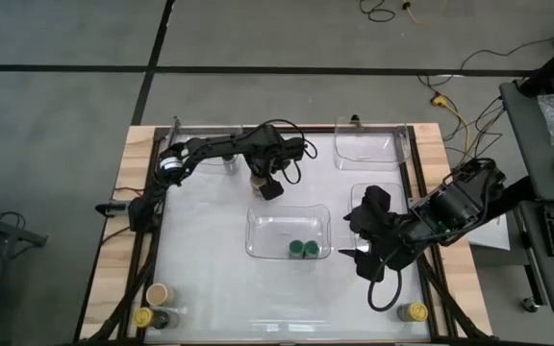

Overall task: Sort spices by type
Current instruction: Put the top gold seasoning bottle into the bottom right transparent bin

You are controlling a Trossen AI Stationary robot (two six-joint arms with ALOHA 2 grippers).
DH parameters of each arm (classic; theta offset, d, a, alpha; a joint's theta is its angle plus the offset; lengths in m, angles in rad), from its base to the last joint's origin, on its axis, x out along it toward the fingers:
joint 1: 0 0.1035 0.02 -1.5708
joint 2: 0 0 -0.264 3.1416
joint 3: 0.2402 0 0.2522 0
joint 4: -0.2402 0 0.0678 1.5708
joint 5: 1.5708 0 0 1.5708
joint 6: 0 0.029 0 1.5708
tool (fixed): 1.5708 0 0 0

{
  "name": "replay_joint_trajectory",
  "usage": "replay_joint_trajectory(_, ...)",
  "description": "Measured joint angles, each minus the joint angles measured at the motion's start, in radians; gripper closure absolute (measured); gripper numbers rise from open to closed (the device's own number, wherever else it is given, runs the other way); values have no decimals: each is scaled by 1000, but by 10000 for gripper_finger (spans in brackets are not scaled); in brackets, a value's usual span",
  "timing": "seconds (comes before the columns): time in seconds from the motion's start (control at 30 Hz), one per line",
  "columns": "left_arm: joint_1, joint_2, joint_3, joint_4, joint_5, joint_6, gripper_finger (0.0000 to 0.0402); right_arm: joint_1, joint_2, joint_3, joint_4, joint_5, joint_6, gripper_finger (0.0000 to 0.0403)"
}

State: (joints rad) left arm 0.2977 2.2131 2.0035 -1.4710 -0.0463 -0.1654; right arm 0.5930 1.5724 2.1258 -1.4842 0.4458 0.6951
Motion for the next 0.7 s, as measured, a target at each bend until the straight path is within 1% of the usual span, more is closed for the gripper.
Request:
replay_joint_trajectory(0.17, 0, 0, 47, -29, -1, 0, 73, -2, 7, 0, 0, 2, -21, 48)
replay_joint_trajectory(0.27, 0, -2, 106, -80, -18, 1, 72, -2, 14, 0, 0, -1, -26, 48)
replay_joint_trajectory(0.4, 0, -24, 210, -102, -40, 4, 71, -2, 17, 0, -1, -2, -46, 48)
replay_joint_trajectory(0.6, -40, -112, 353, -99, -42, 0, 71, -31, 40, 0, 10, 4, -146, 48)
replay_joint_trajectory(0.7, -77, -201, 326, -84, -67, -17, 71, -62, 66, 0, 56, 34, -212, 48)
